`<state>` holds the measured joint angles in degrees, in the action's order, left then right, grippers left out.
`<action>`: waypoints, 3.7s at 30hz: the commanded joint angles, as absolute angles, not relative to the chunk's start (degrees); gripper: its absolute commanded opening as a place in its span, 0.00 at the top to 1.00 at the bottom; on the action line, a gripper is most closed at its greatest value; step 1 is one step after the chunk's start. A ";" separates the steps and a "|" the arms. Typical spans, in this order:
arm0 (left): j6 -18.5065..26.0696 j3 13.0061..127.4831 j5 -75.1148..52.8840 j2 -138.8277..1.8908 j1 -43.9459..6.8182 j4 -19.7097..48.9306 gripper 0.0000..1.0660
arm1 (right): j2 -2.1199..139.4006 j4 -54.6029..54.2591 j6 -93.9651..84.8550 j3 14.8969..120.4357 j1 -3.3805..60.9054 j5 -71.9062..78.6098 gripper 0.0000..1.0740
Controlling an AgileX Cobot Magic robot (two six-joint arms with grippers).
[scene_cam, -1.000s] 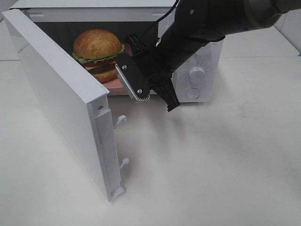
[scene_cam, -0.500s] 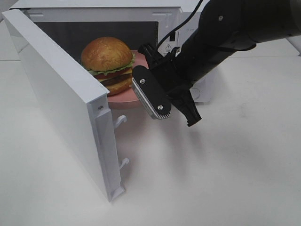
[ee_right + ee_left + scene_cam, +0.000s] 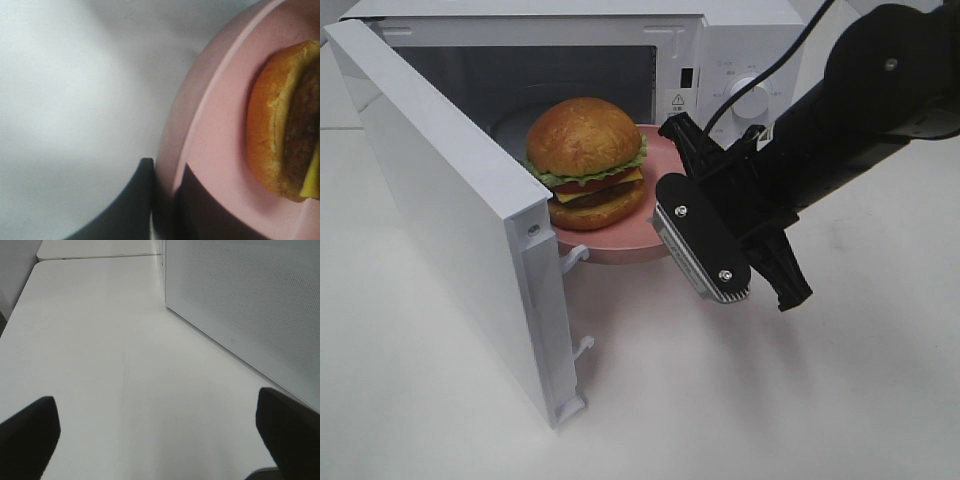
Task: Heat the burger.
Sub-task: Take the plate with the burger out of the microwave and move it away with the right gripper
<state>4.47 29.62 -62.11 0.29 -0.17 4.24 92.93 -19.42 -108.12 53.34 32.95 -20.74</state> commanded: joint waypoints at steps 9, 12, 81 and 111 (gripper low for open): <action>4.13 29.68 -61.42 0.57 -0.06 4.47 0.06 | 82.62 -19.02 -105.14 44.92 32.66 -16.39 1.00; 4.13 29.68 -61.42 0.57 -0.06 4.47 0.06 | 80.39 -18.11 -102.79 42.86 32.66 -16.79 1.00; 4.13 29.68 -61.42 0.57 -0.06 4.47 0.06 | 50.76 35.24 -14.44 30.48 32.66 -40.97 1.00; 4.13 29.68 -61.42 0.57 -0.06 4.47 0.06 | 67.78 42.97 31.74 30.65 32.83 -55.29 1.00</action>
<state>4.47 29.62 -62.11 0.29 -0.17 4.24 67.95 39.08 30.60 30.25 32.95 -54.09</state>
